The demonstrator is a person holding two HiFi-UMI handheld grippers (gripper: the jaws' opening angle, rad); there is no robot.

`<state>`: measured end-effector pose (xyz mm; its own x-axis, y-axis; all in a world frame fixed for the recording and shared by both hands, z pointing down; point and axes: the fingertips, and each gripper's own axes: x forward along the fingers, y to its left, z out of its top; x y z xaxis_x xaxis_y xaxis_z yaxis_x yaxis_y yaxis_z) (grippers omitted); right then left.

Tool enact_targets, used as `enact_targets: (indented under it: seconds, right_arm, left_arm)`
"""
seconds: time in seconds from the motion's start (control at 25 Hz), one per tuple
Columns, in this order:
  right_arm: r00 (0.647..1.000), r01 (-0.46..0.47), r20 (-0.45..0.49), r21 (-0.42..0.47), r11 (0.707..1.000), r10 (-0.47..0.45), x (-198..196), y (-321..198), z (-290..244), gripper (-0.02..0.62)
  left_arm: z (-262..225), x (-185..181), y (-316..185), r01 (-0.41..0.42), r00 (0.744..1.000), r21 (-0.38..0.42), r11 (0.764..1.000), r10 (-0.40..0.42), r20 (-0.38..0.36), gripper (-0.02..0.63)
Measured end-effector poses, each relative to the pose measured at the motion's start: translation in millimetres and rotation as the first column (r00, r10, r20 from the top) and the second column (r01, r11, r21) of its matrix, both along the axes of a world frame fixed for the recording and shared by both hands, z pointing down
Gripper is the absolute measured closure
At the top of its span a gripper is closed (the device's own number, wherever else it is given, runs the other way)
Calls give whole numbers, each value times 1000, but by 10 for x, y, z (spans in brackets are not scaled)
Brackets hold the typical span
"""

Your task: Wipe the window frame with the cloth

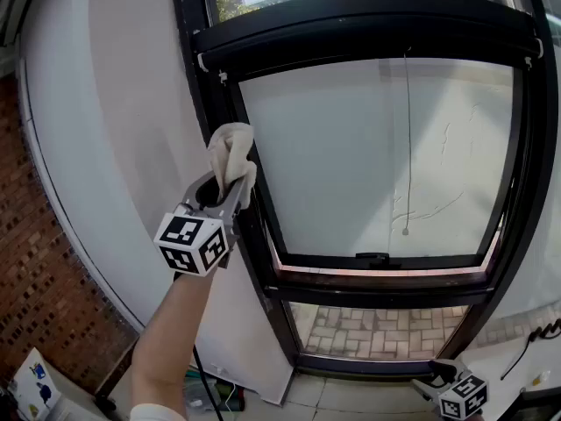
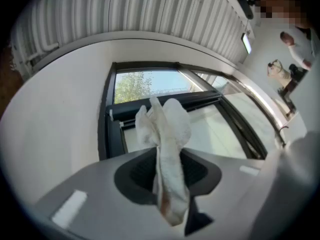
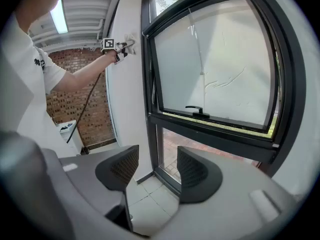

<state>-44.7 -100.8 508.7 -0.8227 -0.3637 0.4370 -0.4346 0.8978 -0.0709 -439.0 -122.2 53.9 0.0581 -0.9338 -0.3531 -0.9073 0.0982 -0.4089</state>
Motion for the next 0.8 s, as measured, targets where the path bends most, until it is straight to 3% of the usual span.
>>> enact_targets:
  seconds: [0.12, 0.32, 0.6, 0.8]
  right_arm:
    - [1000, -1, 11, -7, 1000, 1, 326, -264, -53, 353]
    - [1000, 27, -1, -8, 1000, -27, 718, -637, 88, 353]
    - [999, -43, 23, -32, 999, 43, 718, -833, 56, 353]
    - [994, -79, 76, -33, 996, 81, 627, -813, -29, 353]
  left_arm:
    - [-456, -196, -276, 125, 992, 29, 992, -124, -3, 476]
    - [-1067, -586, -454, 294, 953, 56, 954, -288, -96, 476]
    - [-1577, -873, -744, 359, 925, 100, 928, -340, -169, 476]
    - [-1752, -784, -1006, 338, 934, 96, 936, -321, -158, 476]
